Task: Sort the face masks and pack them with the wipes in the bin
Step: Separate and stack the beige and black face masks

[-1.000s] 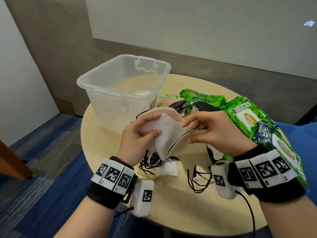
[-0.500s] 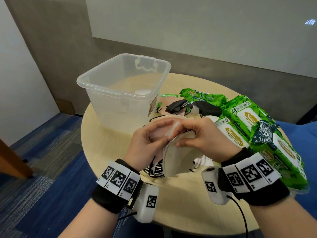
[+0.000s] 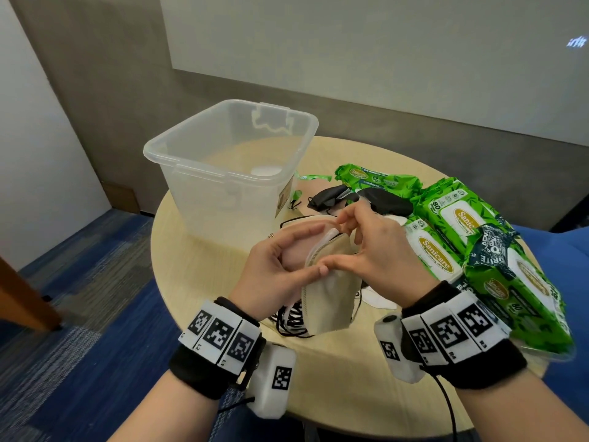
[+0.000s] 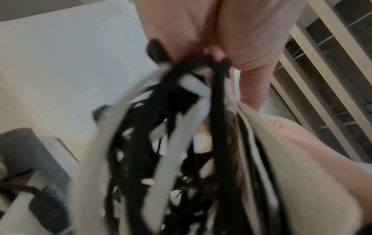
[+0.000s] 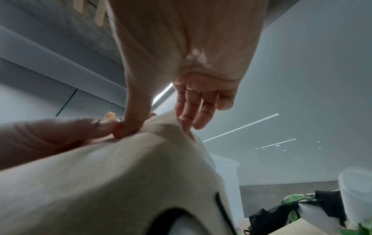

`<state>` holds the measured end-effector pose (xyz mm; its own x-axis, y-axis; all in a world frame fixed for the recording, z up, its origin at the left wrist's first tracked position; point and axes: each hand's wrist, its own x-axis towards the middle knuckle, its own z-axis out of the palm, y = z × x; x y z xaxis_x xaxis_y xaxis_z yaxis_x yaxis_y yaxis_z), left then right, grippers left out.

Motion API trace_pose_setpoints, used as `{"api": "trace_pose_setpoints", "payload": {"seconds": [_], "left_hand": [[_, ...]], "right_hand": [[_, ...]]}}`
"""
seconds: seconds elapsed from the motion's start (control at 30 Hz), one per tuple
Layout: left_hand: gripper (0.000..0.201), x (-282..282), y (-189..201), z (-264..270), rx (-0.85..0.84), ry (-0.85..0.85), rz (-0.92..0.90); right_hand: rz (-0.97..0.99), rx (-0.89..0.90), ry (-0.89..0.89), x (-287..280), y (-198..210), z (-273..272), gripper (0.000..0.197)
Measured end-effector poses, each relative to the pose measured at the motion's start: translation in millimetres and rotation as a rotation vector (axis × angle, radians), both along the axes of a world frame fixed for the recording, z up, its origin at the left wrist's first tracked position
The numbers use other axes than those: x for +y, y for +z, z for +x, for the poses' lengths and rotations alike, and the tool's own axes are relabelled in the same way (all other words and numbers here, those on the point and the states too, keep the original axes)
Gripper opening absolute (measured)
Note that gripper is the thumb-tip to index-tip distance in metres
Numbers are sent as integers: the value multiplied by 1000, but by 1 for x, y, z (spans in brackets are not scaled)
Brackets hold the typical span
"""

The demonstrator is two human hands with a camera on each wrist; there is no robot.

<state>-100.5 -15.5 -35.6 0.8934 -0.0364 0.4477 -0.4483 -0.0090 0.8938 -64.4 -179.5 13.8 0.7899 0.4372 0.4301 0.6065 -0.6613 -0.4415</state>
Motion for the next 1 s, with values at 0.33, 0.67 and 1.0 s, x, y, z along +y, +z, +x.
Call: {"api": "trace_pose_setpoints", "payload": {"seconds": [0.33,0.67,1.0], "left_hand": [[50,3,1,2,46,43,-124],[43,-1,1,1,35,57,-54],[44,0,0,3,8,114,-16]], "right_hand": [[222,71,-11,-12,-7,-3,18],[369,79,12,-4,-4,-1,9],[493,210,-55,0,-7,-2,19]]}}
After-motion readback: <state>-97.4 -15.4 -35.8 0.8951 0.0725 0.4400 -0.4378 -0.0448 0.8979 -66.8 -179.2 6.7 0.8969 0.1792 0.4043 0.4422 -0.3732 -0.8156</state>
